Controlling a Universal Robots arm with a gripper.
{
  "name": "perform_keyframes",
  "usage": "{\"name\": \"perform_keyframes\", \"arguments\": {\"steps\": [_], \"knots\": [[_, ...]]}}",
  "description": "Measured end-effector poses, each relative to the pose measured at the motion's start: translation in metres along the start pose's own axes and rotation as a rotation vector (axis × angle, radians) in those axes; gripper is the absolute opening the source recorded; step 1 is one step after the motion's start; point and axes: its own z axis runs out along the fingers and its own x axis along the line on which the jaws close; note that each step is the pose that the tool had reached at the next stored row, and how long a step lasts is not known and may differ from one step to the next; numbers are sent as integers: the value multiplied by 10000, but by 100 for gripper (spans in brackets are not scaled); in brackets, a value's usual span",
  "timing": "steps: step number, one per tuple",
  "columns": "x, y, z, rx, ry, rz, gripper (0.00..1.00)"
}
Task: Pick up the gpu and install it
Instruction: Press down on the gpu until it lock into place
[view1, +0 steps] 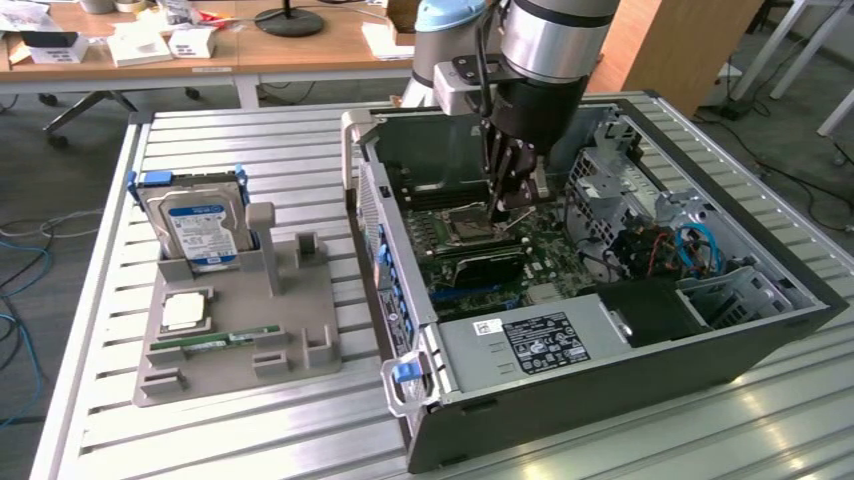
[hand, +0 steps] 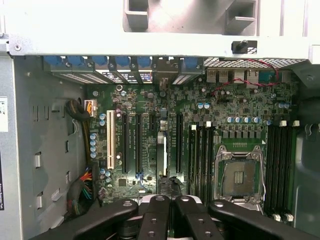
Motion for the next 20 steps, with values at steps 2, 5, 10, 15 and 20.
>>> {"name": "perform_keyframes", "arguments": {"steps": [2, 5, 10, 15, 20], "knots": [[-1, 16, 2, 0, 0, 0, 11], [-13, 58, 6, -1, 0, 4, 11], [-25, 80, 46, -1, 0, 4, 11], [-23, 83, 113, 0, 0, 5, 11], [-21, 86, 180, 0, 0, 6, 11]]}}
